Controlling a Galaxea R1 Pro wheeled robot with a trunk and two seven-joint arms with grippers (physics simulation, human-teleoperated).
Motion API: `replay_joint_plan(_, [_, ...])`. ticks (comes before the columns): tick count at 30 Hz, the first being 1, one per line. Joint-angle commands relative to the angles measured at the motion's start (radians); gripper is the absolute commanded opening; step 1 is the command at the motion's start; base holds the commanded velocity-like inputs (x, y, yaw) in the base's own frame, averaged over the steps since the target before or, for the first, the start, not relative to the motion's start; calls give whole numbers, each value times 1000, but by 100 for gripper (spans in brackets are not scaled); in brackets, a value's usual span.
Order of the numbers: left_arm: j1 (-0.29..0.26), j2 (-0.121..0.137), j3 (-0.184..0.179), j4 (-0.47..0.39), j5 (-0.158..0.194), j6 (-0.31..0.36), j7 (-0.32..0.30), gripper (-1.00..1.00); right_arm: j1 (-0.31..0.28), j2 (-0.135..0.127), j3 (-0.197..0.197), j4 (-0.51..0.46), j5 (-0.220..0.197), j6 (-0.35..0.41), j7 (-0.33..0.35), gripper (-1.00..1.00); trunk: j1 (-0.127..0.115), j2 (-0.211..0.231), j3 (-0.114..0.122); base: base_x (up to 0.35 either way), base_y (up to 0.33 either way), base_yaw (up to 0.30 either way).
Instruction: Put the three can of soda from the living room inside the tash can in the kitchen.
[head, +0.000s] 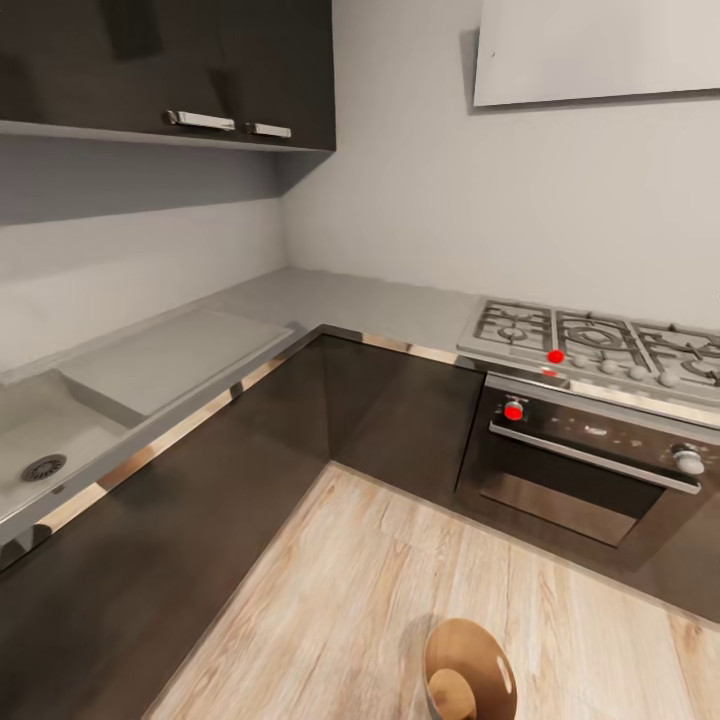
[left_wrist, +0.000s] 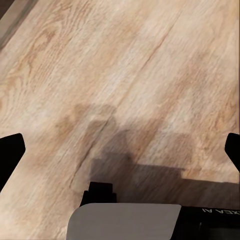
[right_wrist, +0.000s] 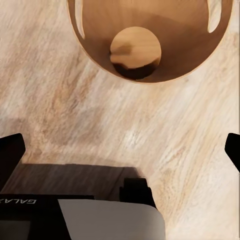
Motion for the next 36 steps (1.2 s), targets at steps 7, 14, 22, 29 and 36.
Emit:
replay_joint_plan(7, [0,0,0,0,-1,0,0,100,0,1,5,0,-1,-1,2,100,0,0,0,82,-221,-34])
replay_joint_plan(14, [0,0,0,0,-1,0,0,100,0,1,8,0,0,-1,2,100,0,0,0,102,-273,-214])
replay_joint_plan(22, [0,0,0,0,-1,0,0,100,0,2,10,0,0,-2,2,100,0,0,0,109,-268,-90])
replay_joint_plan(29, [0,0,0,0,-1,0,0,100,0,2,11,0,0,-4,2,100,0,0,0,119,-227,-13])
replay_joint_plan(36, [0,0,0,0,-1,0,0,100,0,3,12,0,0,-4,2,100,0,0,0,43,-75,-2])
